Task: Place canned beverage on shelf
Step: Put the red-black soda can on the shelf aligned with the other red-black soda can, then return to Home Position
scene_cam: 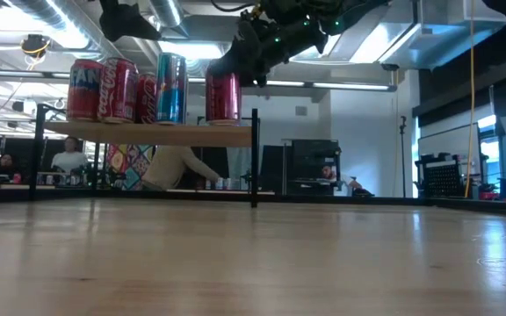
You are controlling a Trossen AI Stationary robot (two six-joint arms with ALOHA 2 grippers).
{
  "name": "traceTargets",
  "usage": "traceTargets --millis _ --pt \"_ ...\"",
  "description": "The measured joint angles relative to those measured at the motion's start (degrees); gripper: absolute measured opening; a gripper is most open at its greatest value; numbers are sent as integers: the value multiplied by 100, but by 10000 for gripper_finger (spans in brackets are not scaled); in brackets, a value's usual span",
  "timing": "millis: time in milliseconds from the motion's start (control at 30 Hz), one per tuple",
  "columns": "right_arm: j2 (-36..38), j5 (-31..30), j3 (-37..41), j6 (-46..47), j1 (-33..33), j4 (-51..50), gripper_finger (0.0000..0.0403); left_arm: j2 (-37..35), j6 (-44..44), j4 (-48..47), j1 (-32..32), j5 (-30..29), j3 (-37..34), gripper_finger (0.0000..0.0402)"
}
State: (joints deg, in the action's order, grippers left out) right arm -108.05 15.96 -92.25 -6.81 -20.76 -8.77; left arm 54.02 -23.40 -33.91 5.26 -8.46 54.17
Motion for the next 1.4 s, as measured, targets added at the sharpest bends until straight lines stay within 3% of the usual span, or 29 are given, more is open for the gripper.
traceTargets --millis 133,300,400,833,967,1167,1267,1400 --pt "0 -78 0 -15 -28 -6 286 0 2 2 0 -23 0 337" --pt "0 -237 0 -116 -28 -5 371 0 2 4 0 -44 0 337" --pt "0 -242 0 -115 -28 6 388 0 2 7 0 -47 0 337" --pt "193 -224 0 -86 -28 -141 350 0 -125 37 2 -45 0 337" --pt "500 -210 2 -79 -26 -212 350 0 -374 96 13 -64 0 337" --pt "1276 -137 2 217 -7 -663 350 2 -304 571 11 -588 0 333" --pt "1786 -152 2 540 112 -1119 332 2 -209 780 13 -643 0 314" --pt "2268 -267 -2 769 427 -1814 258 2 160 922 11 -602 0 250"
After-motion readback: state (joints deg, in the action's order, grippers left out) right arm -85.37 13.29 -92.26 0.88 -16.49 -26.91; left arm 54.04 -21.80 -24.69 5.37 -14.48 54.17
